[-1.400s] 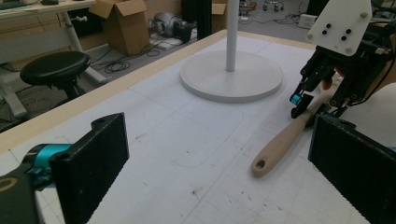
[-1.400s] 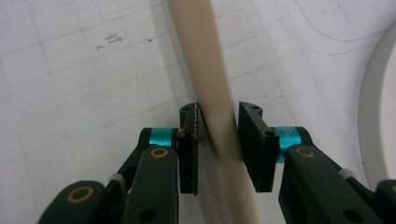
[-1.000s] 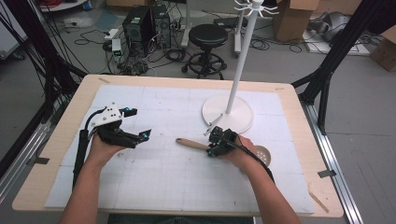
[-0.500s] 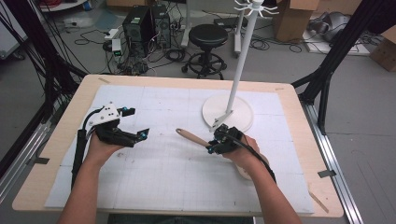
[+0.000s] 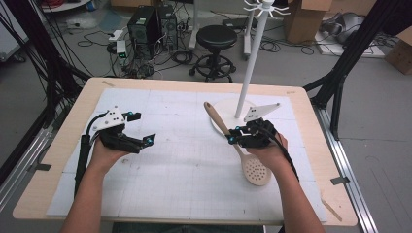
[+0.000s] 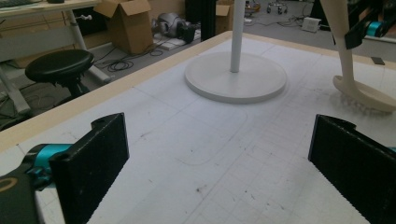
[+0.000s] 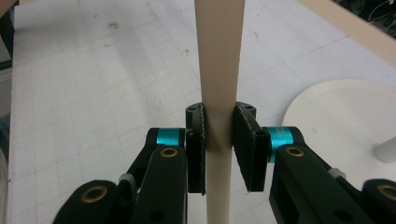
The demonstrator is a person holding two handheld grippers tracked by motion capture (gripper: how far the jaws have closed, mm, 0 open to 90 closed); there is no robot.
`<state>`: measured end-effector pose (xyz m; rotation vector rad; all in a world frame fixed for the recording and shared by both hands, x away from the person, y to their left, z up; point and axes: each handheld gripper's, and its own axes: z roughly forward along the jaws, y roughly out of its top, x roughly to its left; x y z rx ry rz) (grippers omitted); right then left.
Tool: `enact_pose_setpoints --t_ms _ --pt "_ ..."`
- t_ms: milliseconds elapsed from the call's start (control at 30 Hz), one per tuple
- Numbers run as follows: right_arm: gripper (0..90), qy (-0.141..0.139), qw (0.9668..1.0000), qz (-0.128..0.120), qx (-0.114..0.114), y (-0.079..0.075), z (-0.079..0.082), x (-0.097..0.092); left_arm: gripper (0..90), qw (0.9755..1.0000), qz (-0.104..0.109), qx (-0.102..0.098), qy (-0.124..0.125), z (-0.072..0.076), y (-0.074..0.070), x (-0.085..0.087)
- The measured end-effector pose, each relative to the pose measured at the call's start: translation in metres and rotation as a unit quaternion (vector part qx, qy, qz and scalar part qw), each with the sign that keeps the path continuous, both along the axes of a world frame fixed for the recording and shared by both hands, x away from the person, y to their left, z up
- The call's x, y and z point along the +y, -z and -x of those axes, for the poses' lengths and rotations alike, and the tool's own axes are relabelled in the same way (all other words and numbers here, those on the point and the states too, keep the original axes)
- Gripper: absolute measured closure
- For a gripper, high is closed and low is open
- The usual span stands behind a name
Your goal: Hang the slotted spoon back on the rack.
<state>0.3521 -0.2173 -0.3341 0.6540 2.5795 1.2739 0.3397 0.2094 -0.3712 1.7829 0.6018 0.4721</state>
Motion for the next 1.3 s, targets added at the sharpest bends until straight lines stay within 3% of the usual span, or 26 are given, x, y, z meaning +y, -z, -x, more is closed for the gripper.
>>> enact_pose_setpoints --t_ms 333,700,933,1033,1100,1300 --pt "75.6 0.009 0.9993 -0.034 -0.013 -0.024 0.001 -0.013 5.6 1.0000 0.006 -0.004 0.000 0.001 -0.001 0.001" --pt "75.6 0.010 0.9984 -0.052 -0.023 -0.051 -0.004 -0.022 5.6 1.0000 0.006 -0.006 0.002 0.001 -0.002 0.003" --pt "75.5 0.022 0.9983 -0.047 -0.027 -0.066 -0.008 -0.031 5.6 0.9999 0.010 -0.006 0.002 0.001 -0.003 0.004" --pt "75.6 0.028 0.9974 -0.051 -0.042 -0.078 -0.011 -0.039 5.6 0.9999 0.012 -0.006 0.003 0.001 -0.003 0.005" --pt "75.6 0.031 0.9974 -0.054 -0.037 -0.081 -0.011 -0.041 5.6 0.9999 0.014 -0.007 0.002 0.001 -0.003 0.005" --pt "75.5 0.041 0.9960 -0.060 -0.051 -0.104 -0.014 -0.056 5.7 0.9999 0.012 -0.007 0.001 0.001 -0.003 0.006"
